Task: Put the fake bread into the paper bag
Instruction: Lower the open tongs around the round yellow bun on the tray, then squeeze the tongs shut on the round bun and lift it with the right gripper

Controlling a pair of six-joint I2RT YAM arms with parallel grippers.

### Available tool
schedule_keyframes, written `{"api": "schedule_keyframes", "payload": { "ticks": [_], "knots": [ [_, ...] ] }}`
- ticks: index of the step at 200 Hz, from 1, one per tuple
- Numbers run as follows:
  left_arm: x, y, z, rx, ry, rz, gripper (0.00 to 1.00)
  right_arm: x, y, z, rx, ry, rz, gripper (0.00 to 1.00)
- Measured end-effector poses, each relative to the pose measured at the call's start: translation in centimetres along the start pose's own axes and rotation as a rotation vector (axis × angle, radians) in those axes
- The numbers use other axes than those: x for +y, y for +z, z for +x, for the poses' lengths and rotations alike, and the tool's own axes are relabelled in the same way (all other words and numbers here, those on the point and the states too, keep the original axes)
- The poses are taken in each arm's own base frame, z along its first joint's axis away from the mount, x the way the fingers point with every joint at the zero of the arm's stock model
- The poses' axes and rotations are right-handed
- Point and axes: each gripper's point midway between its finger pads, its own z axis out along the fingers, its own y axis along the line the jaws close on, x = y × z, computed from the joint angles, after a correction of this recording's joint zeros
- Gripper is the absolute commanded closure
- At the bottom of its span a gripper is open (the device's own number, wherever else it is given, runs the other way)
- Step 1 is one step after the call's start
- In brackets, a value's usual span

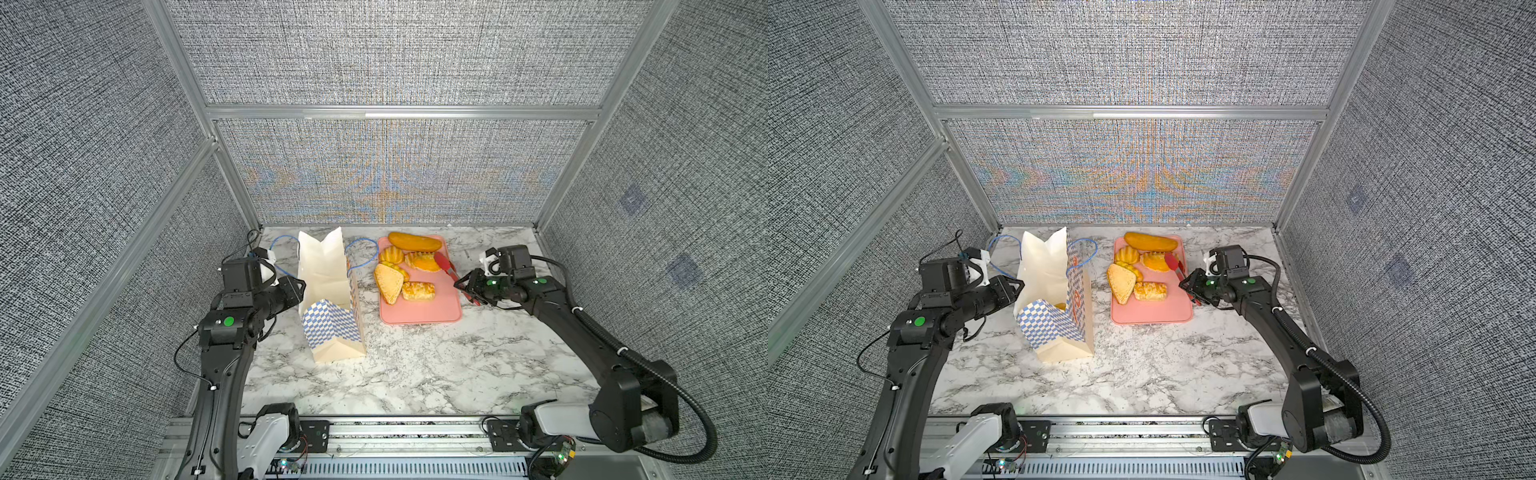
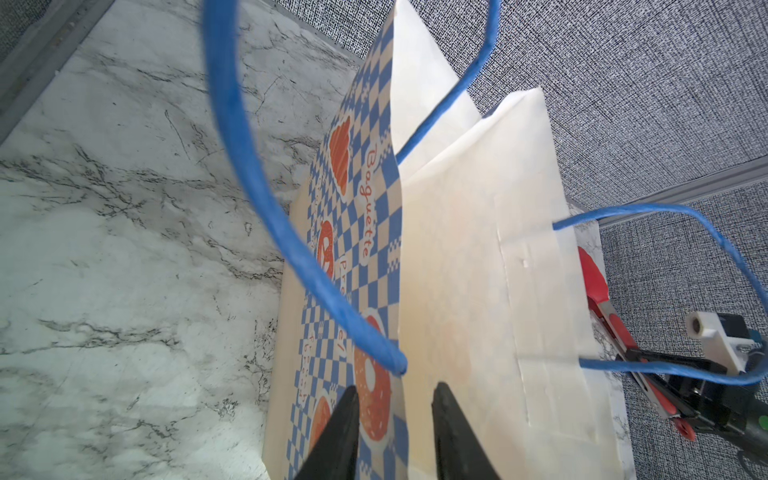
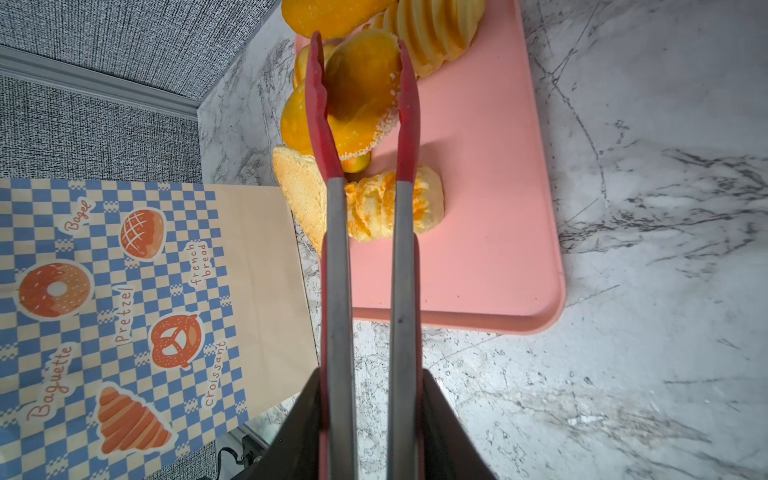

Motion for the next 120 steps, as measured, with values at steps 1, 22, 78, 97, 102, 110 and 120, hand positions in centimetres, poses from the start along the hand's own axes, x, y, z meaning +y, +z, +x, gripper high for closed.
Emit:
{"api": "schedule_keyframes", "payload": {
  "ticks": [1,22,78,97,102,110,120],
  "knots": [
    [0.0,0.0,0.0,0.0,0.0,0.0,0.71,0.0,0.0,0.0,-0.001,-0.001,0.0,0.65],
    [0.0,0.0,0.1,0.002,-0.001,-0.001,0.76,0.6,-0.8,-0.2,-0.017,-0.012,-0.008,0.65],
    [0.3,0.3,0.4,0.013,-0.006,-0.005,0.9,1.5,-2.7,-0.3,-0.039,-0.037,-0.015,0.65],
    [0.3,0.3,0.4,0.012,-0.005,-0.005,0.95,2.1,-3.5,-0.4,-0.052,-0.049,-0.024,0.65],
    [0.3,0.3,0.4,0.013,-0.005,-0.005,0.96,2.2,-3.7,-0.5,-0.056,-0.052,-0.025,0.65],
    [0.3,0.3,0.4,0.012,-0.005,-0.005,0.97,2.5,-4.0,-0.6,-0.062,-0.057,-0.028,0.65],
    [0.3,0.3,0.4,0.012,-0.005,-0.004,0.99,2.8,-4.4,-0.7,-0.068,-0.061,-0.032,0.65]
  ]
}}
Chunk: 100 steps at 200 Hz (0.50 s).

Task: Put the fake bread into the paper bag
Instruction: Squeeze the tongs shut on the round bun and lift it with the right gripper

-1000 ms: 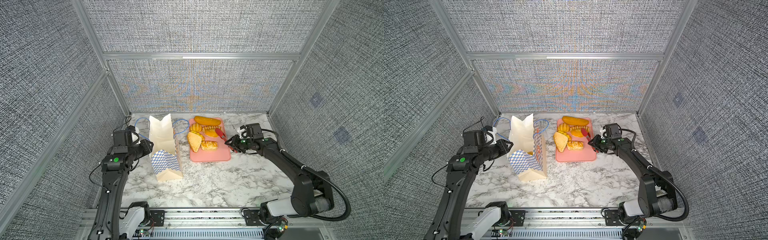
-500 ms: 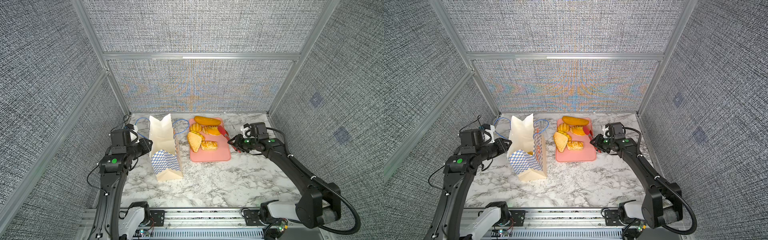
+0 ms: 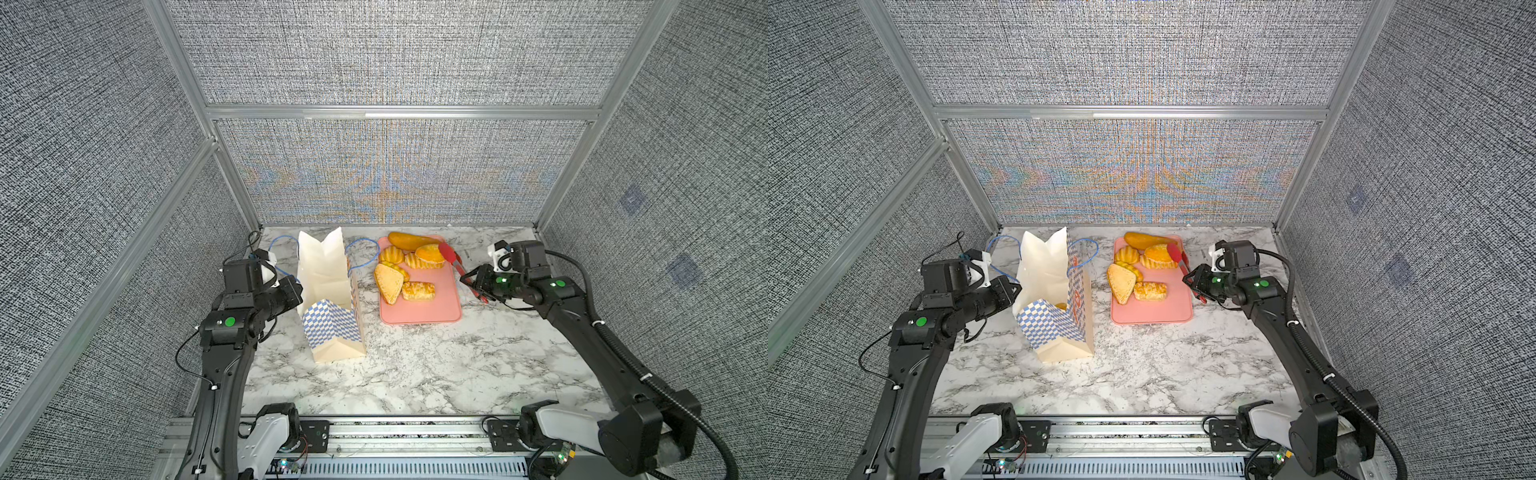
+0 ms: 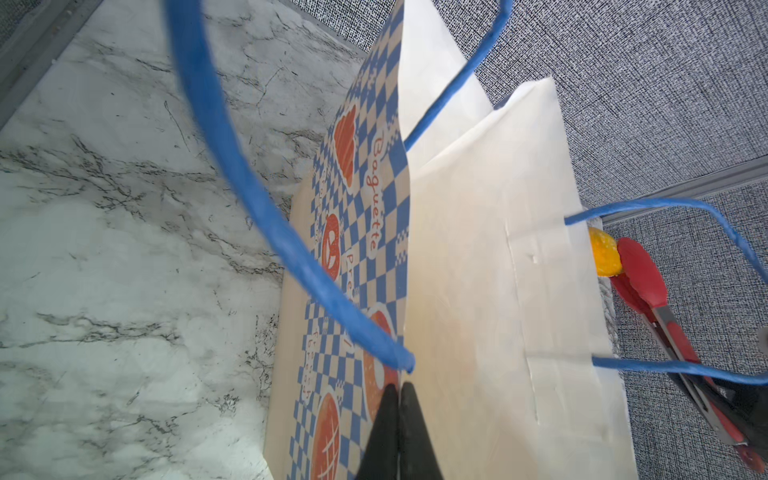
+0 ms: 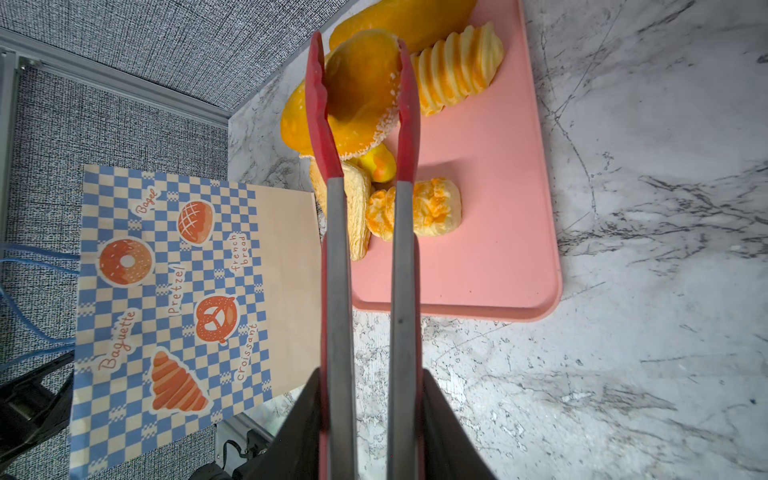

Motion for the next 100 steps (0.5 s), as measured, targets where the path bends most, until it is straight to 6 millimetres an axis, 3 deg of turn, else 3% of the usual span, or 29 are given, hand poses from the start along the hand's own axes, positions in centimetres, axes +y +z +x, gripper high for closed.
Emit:
{"api": "schedule_keyframes", "payload": {
  "ticks": [100],
  "knots": [
    [0.0,0.1,0.1,0.003,-0.001,0.002,1.0,2.7,-3.5,-0.9,-0.046,-0.04,-0.038,0.65]
  ]
}}
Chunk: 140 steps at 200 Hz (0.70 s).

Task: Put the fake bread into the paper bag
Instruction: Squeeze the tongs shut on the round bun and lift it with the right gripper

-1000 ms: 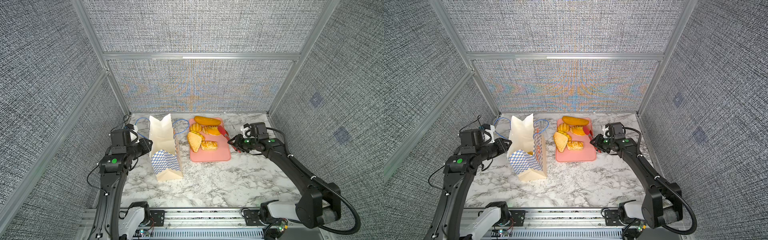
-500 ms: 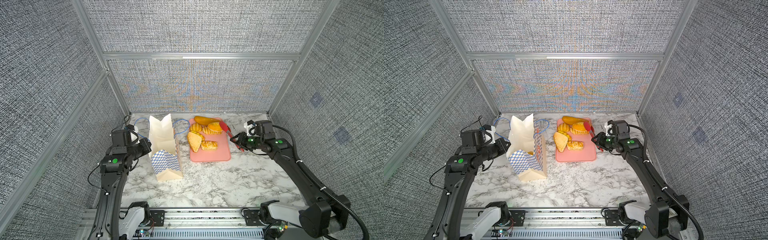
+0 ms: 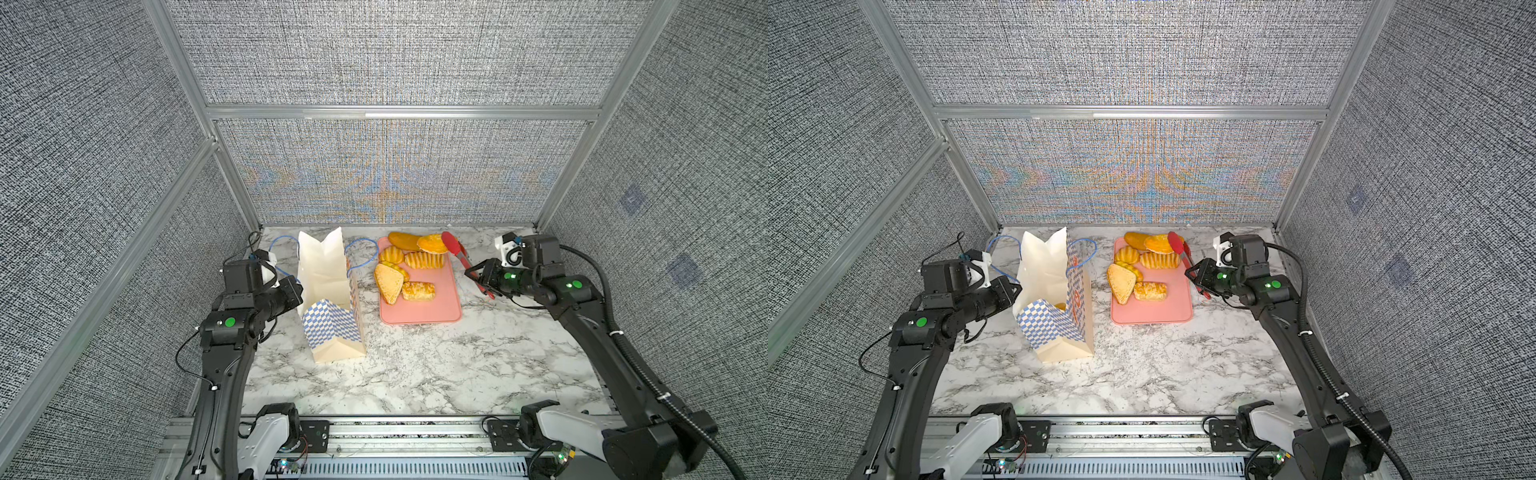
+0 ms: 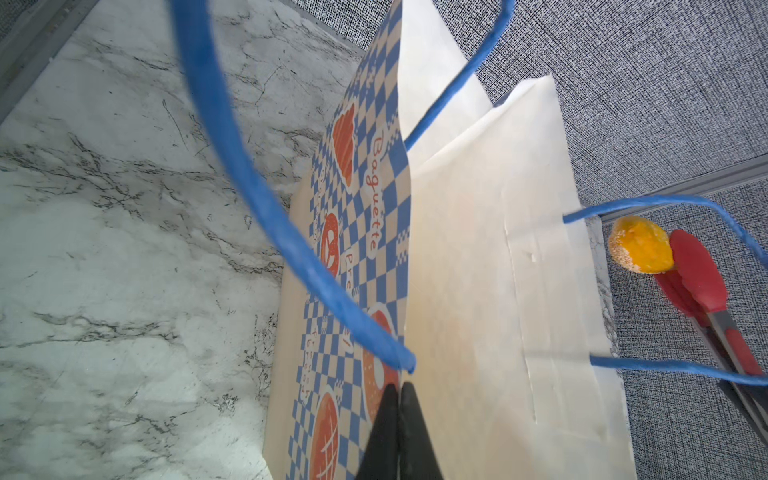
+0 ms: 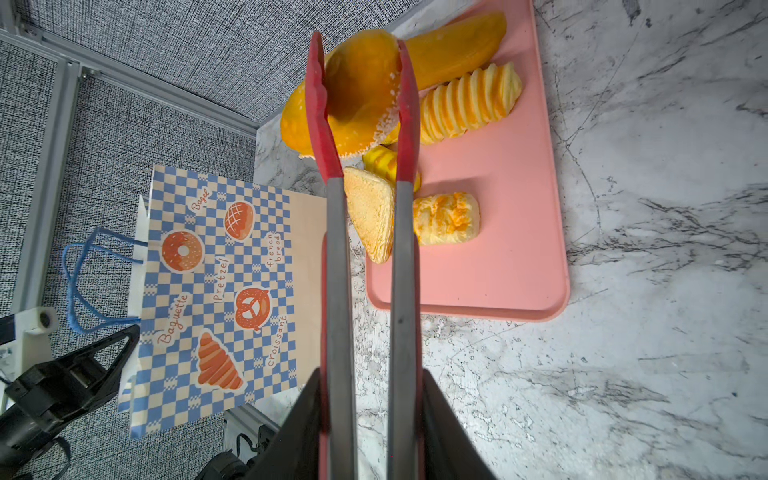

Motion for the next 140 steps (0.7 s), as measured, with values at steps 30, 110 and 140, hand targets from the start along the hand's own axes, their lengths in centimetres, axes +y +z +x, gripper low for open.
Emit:
{"api": "schedule_keyframes", "payload": {
  "ticks": [30,110,140],
  "knots": [
    [0.0,0.0,0.0,0.001,0.0,0.0,1.0,1.4,-1.1,-0.5,-0.026,-0.024,-0.029,0.65],
    [-0.1,0.1,0.0,0.001,0.001,0.007,1.0,4.1,-2.9,-0.8,-0.043,-0.063,-0.065,0.65],
    [-0.1,0.1,0.0,0.001,0.001,0.007,1.0,5.3,-3.4,-0.9,-0.051,-0.085,-0.084,0.65]
  ]
}}
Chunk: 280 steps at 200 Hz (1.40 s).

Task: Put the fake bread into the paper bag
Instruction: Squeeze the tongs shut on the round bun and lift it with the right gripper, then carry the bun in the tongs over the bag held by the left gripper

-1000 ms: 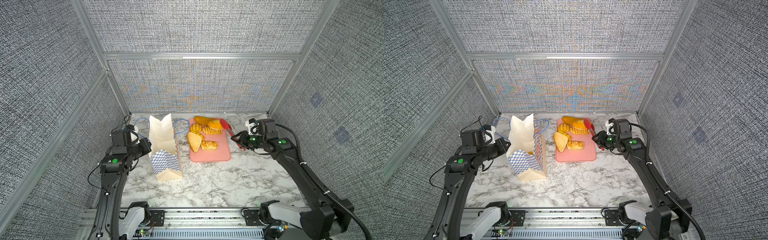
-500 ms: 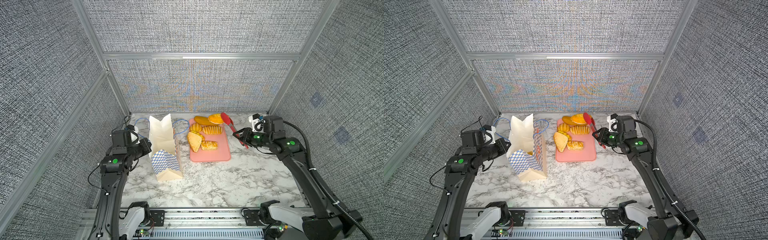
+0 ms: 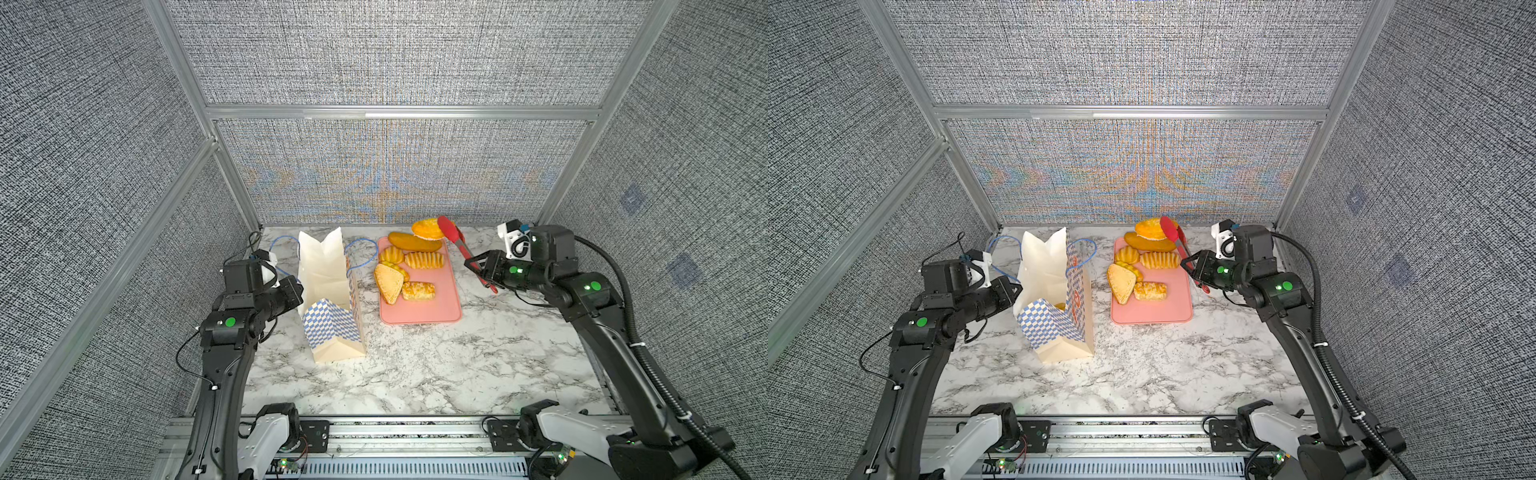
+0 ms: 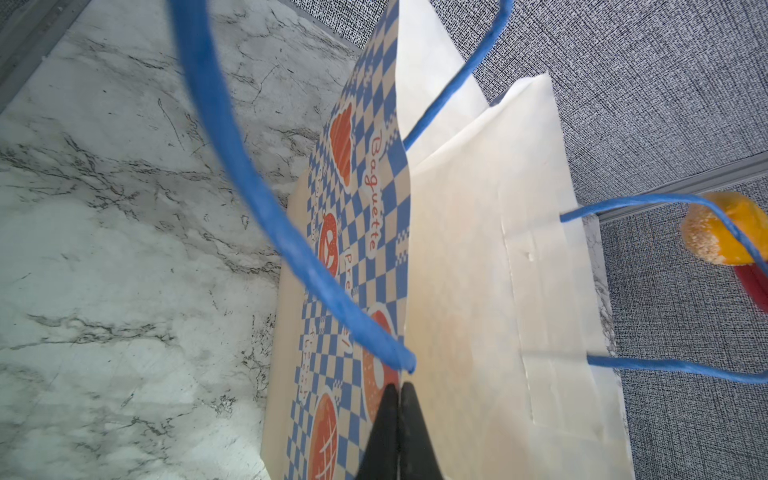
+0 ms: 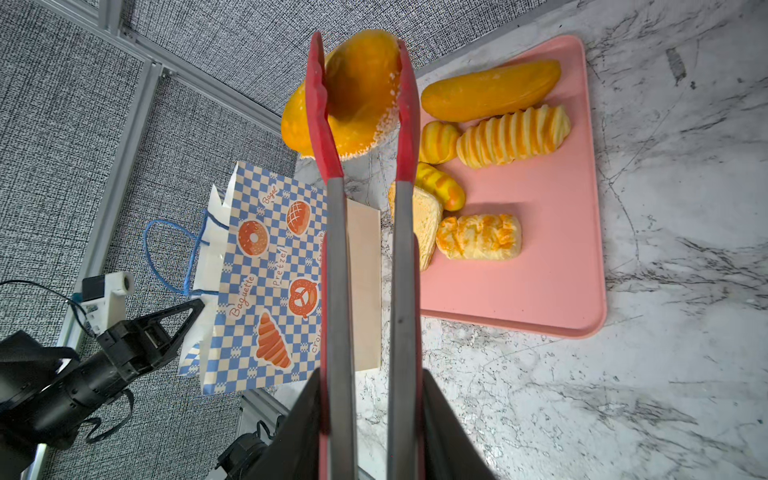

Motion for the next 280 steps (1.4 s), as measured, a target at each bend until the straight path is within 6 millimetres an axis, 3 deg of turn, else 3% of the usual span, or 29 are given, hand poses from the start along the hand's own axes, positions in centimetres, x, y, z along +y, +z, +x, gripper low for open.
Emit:
{"api": "schedule_keyframes", "payload": {
  "ticks": [66,127,208,280],
  "knots": [
    [0.0,0.0,0.0,0.0,0.0,0.0,1.0,1.6,-0.8,-0.4,-0.019,-0.039,-0.017,0.65],
    [0.0,0.0,0.1,-0.001,0.0,0.001,1.0,4.9,-1.4,-0.7,-0.017,-0.11,-0.079,0.65],
    [0.0,0.1,0.1,0.0,-0.007,0.004,0.98,8.7,-1.1,0.1,-0.002,-0.217,-0.129,0.65],
    [0.0,0.0,0.1,-0.002,-0.006,0.008,0.97,12.5,0.3,1.6,0.038,-0.36,-0.149,0.65]
  ]
}}
